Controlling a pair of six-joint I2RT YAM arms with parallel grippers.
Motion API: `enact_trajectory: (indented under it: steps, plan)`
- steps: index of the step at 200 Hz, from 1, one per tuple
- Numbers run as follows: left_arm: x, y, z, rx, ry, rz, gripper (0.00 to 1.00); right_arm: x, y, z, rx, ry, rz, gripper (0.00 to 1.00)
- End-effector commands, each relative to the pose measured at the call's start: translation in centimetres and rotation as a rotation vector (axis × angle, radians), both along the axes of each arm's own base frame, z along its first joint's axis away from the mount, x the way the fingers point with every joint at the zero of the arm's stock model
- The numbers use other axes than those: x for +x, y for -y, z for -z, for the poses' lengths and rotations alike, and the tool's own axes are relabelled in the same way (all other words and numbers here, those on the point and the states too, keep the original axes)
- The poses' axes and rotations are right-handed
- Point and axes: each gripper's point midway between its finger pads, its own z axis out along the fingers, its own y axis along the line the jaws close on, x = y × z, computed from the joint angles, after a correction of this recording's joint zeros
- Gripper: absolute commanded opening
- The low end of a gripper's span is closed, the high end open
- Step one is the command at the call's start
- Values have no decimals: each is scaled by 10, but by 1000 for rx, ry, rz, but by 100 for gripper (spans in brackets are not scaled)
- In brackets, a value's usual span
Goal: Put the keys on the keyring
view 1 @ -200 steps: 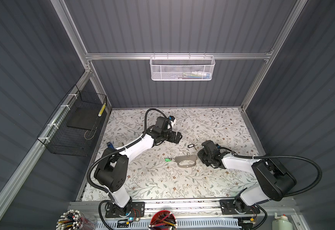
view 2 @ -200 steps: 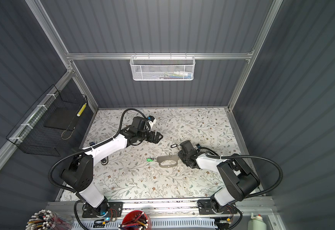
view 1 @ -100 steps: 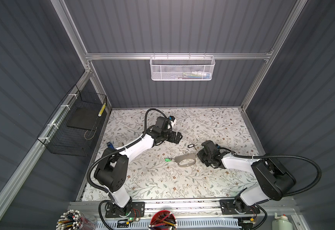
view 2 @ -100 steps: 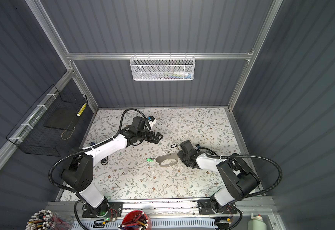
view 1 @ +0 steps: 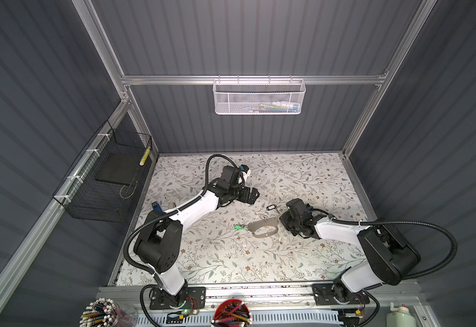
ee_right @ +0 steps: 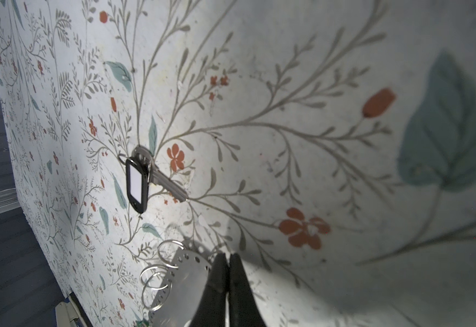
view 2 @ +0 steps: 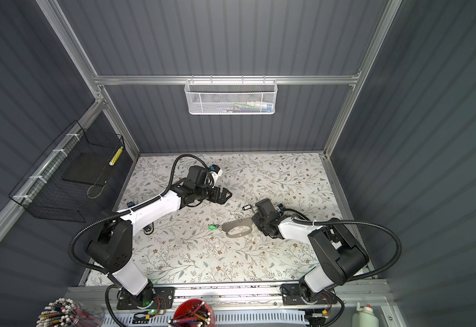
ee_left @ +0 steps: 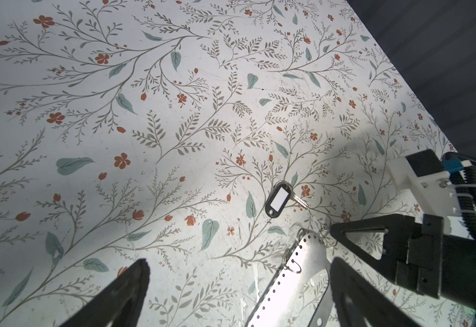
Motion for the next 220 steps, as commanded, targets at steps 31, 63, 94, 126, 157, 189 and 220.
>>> enact_trajectory:
  steps: [31,63,94,126,157,189,220]
  plan:
    - [-6,2,7,-2,-39,9,100,-4,4,7,-18,-38,15,24]
    - [-6,2,7,-1,-40,9,100,-7,3,8,-9,-46,15,26]
    - [-6,2,8,-1,-45,9,100,-6,0,9,0,-50,12,25]
    - [-5,2,7,-2,-44,9,100,-4,-4,9,2,-53,-1,22]
    - [-5,2,9,2,-46,8,100,-4,-4,12,0,-61,-3,18]
    - [-5,2,9,4,-46,7,100,-5,-3,11,-4,-62,2,13]
    - [-6,2,9,5,-48,7,100,-4,-3,10,-5,-61,1,10]
